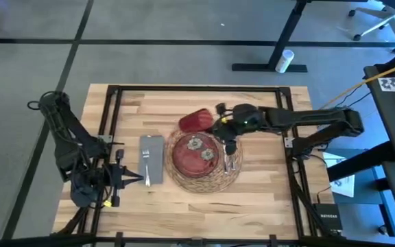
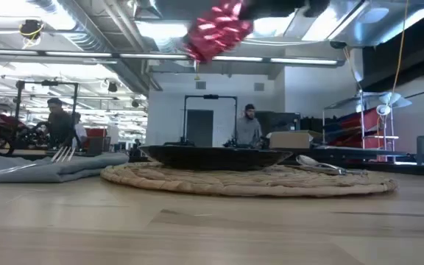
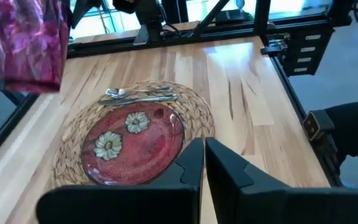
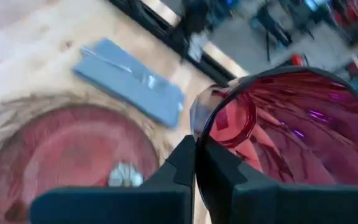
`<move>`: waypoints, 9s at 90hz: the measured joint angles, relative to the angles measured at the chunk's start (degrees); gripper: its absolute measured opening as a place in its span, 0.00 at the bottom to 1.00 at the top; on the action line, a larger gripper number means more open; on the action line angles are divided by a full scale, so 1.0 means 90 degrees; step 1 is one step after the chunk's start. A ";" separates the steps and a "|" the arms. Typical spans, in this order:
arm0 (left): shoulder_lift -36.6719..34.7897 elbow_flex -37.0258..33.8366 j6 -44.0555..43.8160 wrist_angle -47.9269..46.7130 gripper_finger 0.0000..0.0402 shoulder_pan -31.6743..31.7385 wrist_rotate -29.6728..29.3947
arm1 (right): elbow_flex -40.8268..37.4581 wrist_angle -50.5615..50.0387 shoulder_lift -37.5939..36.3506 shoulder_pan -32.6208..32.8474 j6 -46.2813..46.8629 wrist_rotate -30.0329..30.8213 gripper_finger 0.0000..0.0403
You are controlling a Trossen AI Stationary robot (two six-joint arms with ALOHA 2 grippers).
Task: Set table place
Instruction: Move the red cup to the top right of the brown placemat, then adjust the silver spoon on the gray table napkin
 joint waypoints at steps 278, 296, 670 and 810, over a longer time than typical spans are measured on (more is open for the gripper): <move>0.0145 -0.0337 -0.1665 -0.1403 0.00 0.1565 0.1056 | 0.0451 -0.4007 0.0059 -0.2193 0.0037 -0.0506 0.12; 0.0397 -0.1043 -0.2576 -0.1561 0.00 0.2248 0.1975 | 0.0934 -0.4433 0.0009 -0.1329 0.0293 0.0198 0.04; 0.1909 -0.1066 0.1623 -0.1036 0.00 0.6298 0.5253 | 0.1102 -0.4529 -0.0008 -0.0518 0.0860 -0.0024 0.29; 0.3053 -0.0974 0.0668 -0.0513 0.00 0.5044 0.6098 | 0.1105 -0.4647 -0.0005 -0.0517 0.0902 -0.0029 0.29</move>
